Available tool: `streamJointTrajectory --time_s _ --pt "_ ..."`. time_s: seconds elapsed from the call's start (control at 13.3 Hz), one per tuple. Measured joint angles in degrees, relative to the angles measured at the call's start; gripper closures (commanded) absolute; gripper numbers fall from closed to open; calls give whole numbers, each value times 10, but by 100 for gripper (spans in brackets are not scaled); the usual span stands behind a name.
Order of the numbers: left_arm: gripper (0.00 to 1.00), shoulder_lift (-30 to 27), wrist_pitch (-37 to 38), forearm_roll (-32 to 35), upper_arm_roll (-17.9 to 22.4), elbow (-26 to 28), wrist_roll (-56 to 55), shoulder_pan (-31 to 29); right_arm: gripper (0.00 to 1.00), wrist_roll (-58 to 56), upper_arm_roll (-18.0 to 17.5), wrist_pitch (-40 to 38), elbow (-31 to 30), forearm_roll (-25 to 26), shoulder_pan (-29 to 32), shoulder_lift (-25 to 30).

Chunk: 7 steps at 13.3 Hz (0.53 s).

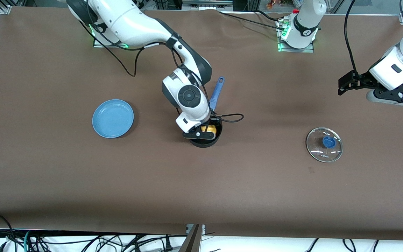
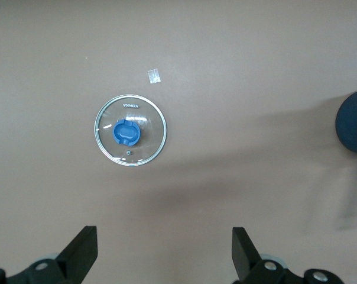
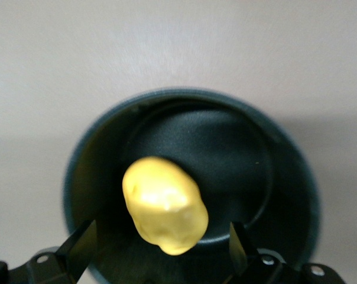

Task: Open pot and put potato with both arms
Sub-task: 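Carry the potato with the right gripper over the open pot, then release the potato into the pot with the right gripper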

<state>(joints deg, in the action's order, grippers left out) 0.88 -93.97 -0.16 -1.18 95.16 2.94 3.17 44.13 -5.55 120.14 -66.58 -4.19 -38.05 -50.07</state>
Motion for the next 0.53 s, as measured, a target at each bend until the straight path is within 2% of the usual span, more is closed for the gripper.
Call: streamJointTrajectory --time_s 0.3,0.53 --pt "0 0 0 0 0 0 0 0 0 -1 9 -32 4 0 40 71" --pt "0 0 0 0 0 0 0 0 0 -27 11 -109 4 -1 94 121"
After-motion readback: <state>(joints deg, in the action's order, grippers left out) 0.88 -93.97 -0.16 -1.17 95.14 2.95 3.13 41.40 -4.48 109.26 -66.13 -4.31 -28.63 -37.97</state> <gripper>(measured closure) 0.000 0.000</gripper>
